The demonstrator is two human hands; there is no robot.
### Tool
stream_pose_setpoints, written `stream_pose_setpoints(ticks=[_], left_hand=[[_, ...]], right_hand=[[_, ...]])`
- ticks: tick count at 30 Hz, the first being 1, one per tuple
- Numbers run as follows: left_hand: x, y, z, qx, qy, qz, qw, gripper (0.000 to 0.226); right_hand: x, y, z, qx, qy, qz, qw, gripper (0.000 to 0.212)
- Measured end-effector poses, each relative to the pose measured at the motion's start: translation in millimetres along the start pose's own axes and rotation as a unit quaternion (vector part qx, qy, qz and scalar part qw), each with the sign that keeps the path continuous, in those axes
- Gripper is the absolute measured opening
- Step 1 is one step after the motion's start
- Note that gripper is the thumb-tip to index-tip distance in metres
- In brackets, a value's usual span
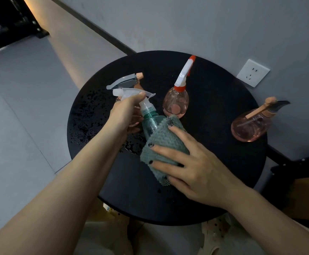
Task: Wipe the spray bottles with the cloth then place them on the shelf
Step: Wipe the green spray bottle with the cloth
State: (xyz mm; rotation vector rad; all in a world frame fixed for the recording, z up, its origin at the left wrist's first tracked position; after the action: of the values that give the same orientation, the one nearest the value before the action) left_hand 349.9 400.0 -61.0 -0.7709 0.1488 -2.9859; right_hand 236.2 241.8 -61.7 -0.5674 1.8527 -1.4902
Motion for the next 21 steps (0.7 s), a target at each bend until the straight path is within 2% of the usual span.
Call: stream_pose_setpoints(ticks=[3,6,10,12,13,14,16,19,21], left_hand=[[0.9,3.0,-0.5,0.001,-0.003,-0.010,1.000,0.025],[2.2,7.9,-0.6,0.005,0.000,-0.027,1.000,0.026],[2.4,12.4,-2.4,-0.005,0.006,-0.049,0.999,0.027],[1.5,11.8,-3.3,-0.003,0.003,-0.048,0.999,0.027],[1.1,10.9,-3.5,-0.002,0.002,-0.045,0.999,0.026],[0.3,9.5,-3.5,-0.001,0.001,-0.041,0.999,0.026],[-1.3,5.7,-2.5,0.002,0.002,-0.031,1.000,0.026],[-3.3,-0.4,2.0,0.016,0.004,-0.009,1.000,0.025],[-3.2,-1.6,4.3,0.025,0.005,-0.003,1.000,0.024]], right_hand=[[0.8,-0.4,3.7,-0.023,0.016,0.000,1.000,0.036],[-3.4,-1.3,11.5,-0.153,0.140,0.027,0.978,0.043],[-7.8,3.3,21.4,-0.352,0.288,0.054,0.889,0.051],[-6.9,5.6,24.3,-0.426,0.336,0.061,0.838,0.051],[-6.7,5.6,23.2,-0.442,0.342,0.061,0.827,0.051],[-6.1,5.6,20.6,-0.441,0.332,0.062,0.831,0.051],[-3.7,4.9,12.3,-0.397,0.281,0.061,0.871,0.052],[1.2,3.4,1.5,-0.250,0.178,0.041,0.951,0.048],[4.7,3.9,-2.1,-0.135,0.100,0.024,0.986,0.042]])
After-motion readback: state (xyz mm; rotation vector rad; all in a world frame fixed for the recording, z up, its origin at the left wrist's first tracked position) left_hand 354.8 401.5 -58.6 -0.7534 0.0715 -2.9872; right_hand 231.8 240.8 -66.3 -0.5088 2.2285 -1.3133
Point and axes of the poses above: each hand's wrist, its own x-axis away from the middle knuckle, its own y-axis out of the palm, z = x × y, the point moved 3 cm from there along -x, towards the middle knuckle
